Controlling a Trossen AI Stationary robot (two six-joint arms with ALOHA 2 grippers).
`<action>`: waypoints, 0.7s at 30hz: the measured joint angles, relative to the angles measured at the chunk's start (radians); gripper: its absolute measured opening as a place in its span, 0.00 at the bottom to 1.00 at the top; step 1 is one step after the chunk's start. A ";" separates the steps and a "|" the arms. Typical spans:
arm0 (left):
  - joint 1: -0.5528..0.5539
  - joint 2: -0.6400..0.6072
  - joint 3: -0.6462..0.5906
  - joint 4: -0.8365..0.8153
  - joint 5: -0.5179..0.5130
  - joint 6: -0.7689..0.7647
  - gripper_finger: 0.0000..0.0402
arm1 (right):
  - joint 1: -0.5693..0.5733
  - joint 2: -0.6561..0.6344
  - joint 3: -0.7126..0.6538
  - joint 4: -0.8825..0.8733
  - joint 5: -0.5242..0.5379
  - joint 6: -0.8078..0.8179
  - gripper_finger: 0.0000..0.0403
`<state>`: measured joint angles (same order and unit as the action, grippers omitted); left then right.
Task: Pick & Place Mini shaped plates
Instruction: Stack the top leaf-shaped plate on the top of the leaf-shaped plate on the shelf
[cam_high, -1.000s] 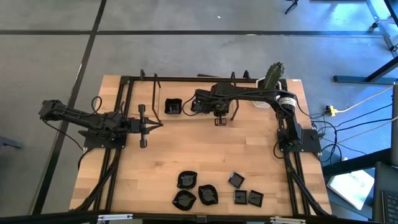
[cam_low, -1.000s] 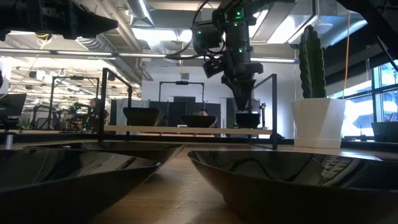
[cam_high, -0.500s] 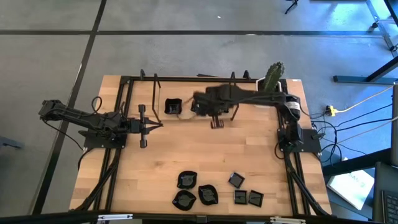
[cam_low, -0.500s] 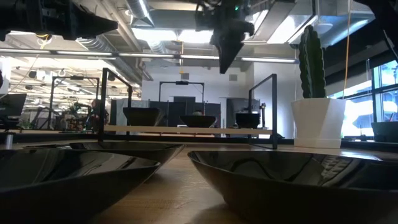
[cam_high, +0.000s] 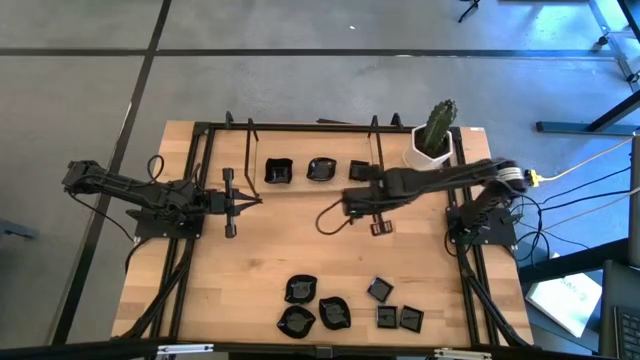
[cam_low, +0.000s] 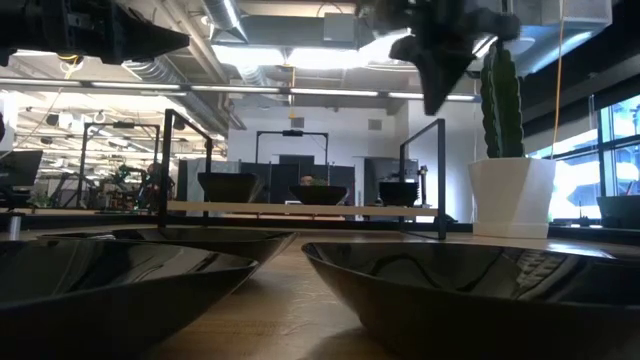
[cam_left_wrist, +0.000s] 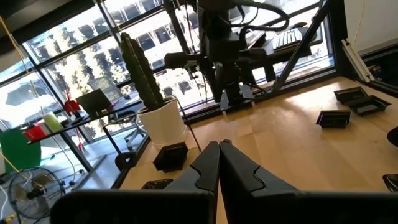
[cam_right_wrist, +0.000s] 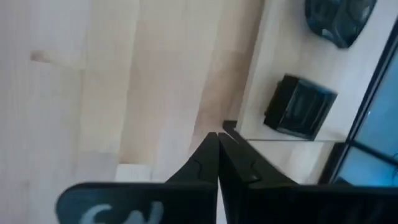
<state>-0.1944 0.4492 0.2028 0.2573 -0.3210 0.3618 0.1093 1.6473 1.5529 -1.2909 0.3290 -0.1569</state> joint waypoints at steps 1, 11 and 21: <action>0.000 0.000 0.000 0.000 0.000 -0.003 0.01 | 0.005 -0.031 -0.050 0.037 0.003 0.014 0.01; 0.000 0.000 0.000 0.000 0.000 0.012 0.01 | 0.103 -0.361 -0.503 0.323 0.154 0.288 0.01; 0.000 0.000 0.000 0.000 0.000 -0.009 0.02 | 0.169 -0.595 -0.821 0.557 0.320 0.559 0.01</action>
<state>-0.1946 0.4492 0.2028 0.2577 -0.3210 0.3531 0.2779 1.0527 0.7318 -0.7343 0.6486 0.4018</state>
